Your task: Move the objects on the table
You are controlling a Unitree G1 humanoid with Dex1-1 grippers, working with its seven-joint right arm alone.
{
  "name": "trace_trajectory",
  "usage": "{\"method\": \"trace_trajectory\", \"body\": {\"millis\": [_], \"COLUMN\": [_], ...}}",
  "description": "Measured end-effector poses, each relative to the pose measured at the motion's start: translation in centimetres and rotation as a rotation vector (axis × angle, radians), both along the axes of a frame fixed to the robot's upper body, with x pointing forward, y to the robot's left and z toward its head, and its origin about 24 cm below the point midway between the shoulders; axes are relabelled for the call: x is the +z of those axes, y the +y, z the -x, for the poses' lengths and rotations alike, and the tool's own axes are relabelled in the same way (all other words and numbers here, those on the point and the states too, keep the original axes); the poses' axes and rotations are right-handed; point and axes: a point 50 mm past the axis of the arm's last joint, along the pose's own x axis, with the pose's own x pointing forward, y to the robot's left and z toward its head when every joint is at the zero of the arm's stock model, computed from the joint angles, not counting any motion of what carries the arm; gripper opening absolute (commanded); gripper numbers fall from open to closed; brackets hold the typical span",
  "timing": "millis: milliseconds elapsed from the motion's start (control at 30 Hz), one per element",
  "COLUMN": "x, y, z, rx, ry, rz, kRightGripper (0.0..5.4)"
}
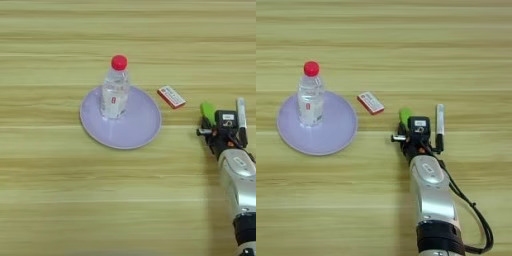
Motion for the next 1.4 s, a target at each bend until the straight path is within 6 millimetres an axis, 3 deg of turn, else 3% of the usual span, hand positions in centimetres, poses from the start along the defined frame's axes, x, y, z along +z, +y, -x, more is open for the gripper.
{"method": "trace_trajectory", "body": {"millis": [200,300,1400], "x": [0.0,-0.1,1.1], "y": [0.0,-0.1,1.0], "z": [-0.1,-0.1,-0.2], "rx": [0.0,-0.002,0.041], "ry": [0.0,0.004,-0.044], "rz": [0.001,-0.001,0.046], "kRightGripper": [1.4,1.97,5.28]}}
